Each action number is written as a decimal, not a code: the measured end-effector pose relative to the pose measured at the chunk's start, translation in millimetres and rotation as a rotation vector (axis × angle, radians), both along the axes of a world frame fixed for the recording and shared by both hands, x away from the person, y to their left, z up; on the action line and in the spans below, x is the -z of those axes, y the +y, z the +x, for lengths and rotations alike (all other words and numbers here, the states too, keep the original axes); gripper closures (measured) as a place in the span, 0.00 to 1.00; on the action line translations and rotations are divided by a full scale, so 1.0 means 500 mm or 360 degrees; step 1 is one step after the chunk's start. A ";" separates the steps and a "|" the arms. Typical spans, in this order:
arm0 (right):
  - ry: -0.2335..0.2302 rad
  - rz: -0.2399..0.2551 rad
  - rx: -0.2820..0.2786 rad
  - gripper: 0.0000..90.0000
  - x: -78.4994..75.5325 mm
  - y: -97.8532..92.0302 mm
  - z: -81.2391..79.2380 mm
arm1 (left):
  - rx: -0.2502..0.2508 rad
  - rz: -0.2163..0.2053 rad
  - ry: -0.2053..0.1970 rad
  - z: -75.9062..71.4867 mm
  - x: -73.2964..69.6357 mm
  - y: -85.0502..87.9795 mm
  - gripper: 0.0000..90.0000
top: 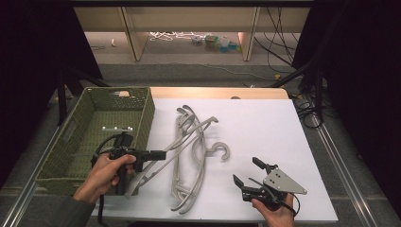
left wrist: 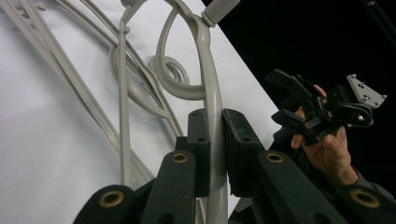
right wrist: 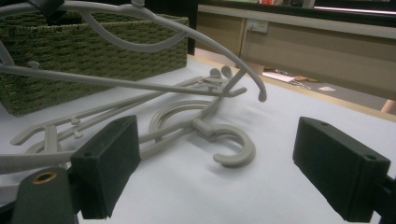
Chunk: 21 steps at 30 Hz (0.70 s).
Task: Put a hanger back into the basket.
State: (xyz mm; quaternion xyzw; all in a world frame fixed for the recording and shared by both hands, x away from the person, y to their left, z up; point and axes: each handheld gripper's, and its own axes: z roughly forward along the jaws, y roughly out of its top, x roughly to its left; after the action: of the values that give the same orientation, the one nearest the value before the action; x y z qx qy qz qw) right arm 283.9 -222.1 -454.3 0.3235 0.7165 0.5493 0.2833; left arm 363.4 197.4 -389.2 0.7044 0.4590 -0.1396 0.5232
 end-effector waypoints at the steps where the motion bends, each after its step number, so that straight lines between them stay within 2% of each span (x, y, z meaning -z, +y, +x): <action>1: -0.0003 -0.0001 0.0000 0.17 0.000 0.000 0.000 | -0.0007 -0.0025 0.0013 0.003 -0.001 0.002 0.91; 5: -0.0001 -0.0002 0.0000 0.17 0.000 0.000 0.000 | -0.0002 -0.0050 0.0003 0.007 -0.006 0.008 0.91; 10: 0.0000 -0.0002 -0.0001 0.17 0.000 0.000 0.000 | -0.0014 -0.0089 -0.0008 0.006 -0.026 0.023 0.91; 12: 0.0001 -0.0001 -0.0002 0.17 0.000 0.000 0.000 | -0.0006 -0.0069 -0.0043 0.006 -0.035 0.031 0.91; 13: 0.0005 0.0003 -0.0007 0.17 0.001 0.001 0.001 | -0.0013 -0.0089 -0.0069 0.007 -0.040 0.035 0.91; 16: 0.0011 -0.0004 -0.0011 0.17 0.000 0.001 0.000 | -0.0012 -0.0084 -0.0085 0.010 -0.058 0.052 0.91; 18: -0.0001 0.0000 -0.0005 0.17 0.001 0.001 0.001 | -0.0051 -0.0070 -0.0120 0.010 -0.077 0.070 0.91; 19: -0.0035 -0.0011 -0.0012 0.17 0.001 -0.001 0.004 | -0.0069 -0.0071 -0.0130 0.010 -0.086 0.079 0.91; 20: -0.0035 -0.0011 -0.0012 0.17 0.001 -0.001 0.004 | -0.0080 -0.0072 -0.0145 0.011 -0.094 0.089 0.91; 21: 0.0005 0.0001 -0.0011 0.17 0.001 0.000 0.001 | -0.0100 -0.0079 -0.0155 0.010 -0.103 0.099 0.91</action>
State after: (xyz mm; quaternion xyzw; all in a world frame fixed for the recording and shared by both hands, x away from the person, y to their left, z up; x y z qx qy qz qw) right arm 284.6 -222.2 -455.0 0.3219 0.7179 0.5500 0.2801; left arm 368.7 246.9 -337.6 0.6823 0.4513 -0.1000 0.5663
